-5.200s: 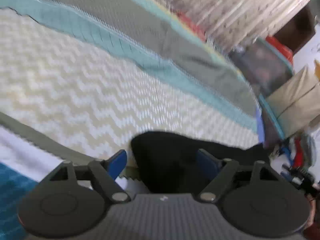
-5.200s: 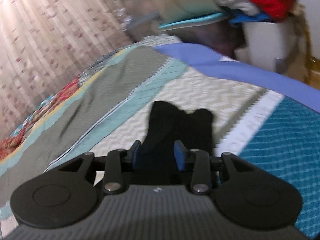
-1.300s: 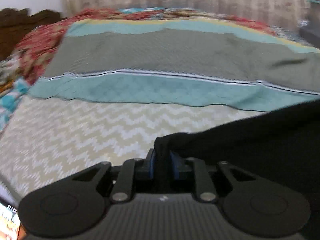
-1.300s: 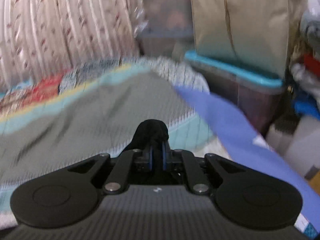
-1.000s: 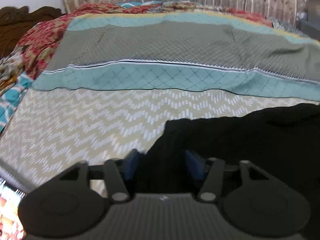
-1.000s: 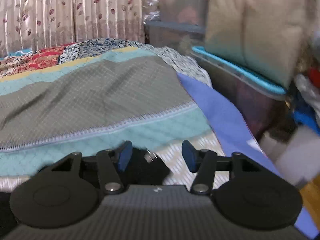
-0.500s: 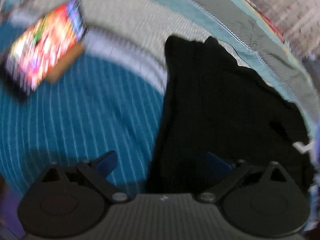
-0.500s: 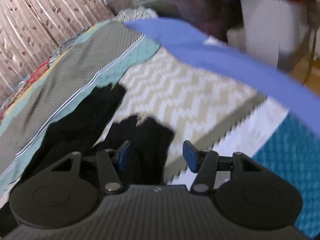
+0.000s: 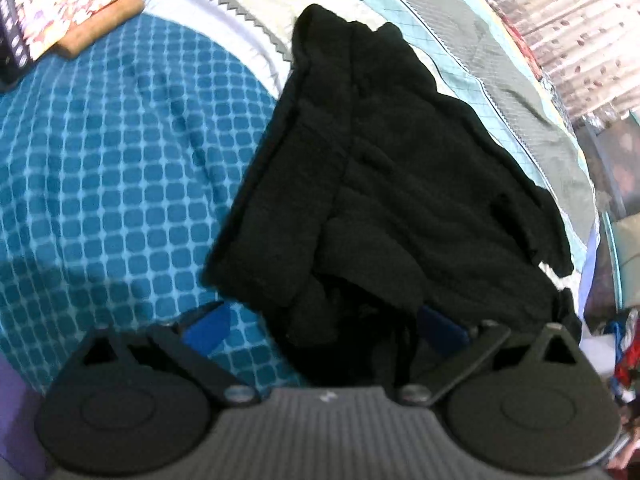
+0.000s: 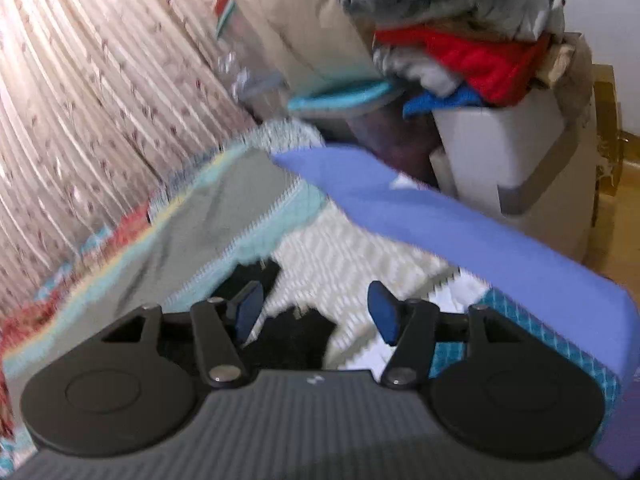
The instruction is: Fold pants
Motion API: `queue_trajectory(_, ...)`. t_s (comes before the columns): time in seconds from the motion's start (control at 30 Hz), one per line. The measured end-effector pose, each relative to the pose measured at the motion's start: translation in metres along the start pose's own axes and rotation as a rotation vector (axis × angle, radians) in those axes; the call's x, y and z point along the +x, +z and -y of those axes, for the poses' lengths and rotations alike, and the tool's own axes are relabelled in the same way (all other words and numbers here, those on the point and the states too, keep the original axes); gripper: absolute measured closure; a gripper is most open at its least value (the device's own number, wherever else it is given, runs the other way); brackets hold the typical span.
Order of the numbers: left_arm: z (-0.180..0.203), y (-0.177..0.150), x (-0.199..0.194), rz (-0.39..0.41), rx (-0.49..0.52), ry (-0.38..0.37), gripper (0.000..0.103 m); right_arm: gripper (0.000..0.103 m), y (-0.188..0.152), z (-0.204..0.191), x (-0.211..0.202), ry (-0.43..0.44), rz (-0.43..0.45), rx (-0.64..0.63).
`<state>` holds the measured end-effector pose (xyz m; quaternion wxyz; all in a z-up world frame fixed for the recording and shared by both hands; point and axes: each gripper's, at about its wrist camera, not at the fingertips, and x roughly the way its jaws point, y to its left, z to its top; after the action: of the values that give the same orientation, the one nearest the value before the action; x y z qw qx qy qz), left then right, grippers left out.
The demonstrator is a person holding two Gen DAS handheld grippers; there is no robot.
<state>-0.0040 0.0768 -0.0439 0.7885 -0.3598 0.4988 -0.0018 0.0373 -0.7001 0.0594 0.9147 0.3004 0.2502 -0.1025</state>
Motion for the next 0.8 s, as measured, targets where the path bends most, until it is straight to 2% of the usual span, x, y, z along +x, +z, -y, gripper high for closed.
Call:
queue_trajectory(0.07, -0.001, -0.004, 0.000, 0.004, -0.040, -0.018, 0.000, 0.042, -0.020, -0.005, 0.028, -0.014, -0.064, -0.009)
queue_trajectory(0.2, -0.003, -0.016, 0.003, -0.003, -0.140, -0.079, 0.002, 0.042, -0.053, -0.016, 0.075, -0.043, -0.140, -0.014)
queue_trajectory(0.27, 0.003, -0.017, 0.006, 0.013, -0.141, -0.051, 0.031, 0.043, -0.063, -0.022, 0.094, -0.045, -0.170, -0.004)
queue_trajectory(0.3, 0.006, -0.018, 0.008, 0.008, -0.131, -0.038, 0.071, 0.053, -0.068, -0.026, 0.103, -0.050, -0.194, -0.006)
queue_trajectory(0.33, 0.008, -0.016, 0.011, -0.006, -0.135, -0.015, 0.087, 0.083, -0.071, -0.031, 0.107, -0.062, -0.212, -0.015)
queue_trajectory(0.37, 0.007, -0.014, 0.012, -0.010, -0.151, -0.009, 0.088, 0.097, -0.072, -0.036, 0.107, -0.070, -0.229, -0.021)
queue_trajectory(0.47, 0.002, -0.005, 0.003, 0.008, -0.173, -0.034, 0.092, 0.097, -0.064, -0.042, 0.084, -0.084, -0.149, -0.027)
queue_trajectory(0.63, -0.007, 0.003, -0.045, 0.067, -0.150, -0.089, 0.092, 0.097, -0.040, -0.019, -0.001, -0.119, 0.026, 0.029)
queue_trajectory(0.7, -0.012, 0.001, -0.065, 0.095, -0.123, -0.089, 0.092, 0.097, -0.043, -0.008, -0.029, -0.120, 0.049, 0.052)
queue_trajectory(0.8, -0.020, 0.000, -0.081, 0.105, -0.099, -0.067, 0.092, 0.098, -0.067, 0.002, -0.061, -0.161, 0.037, 0.029)
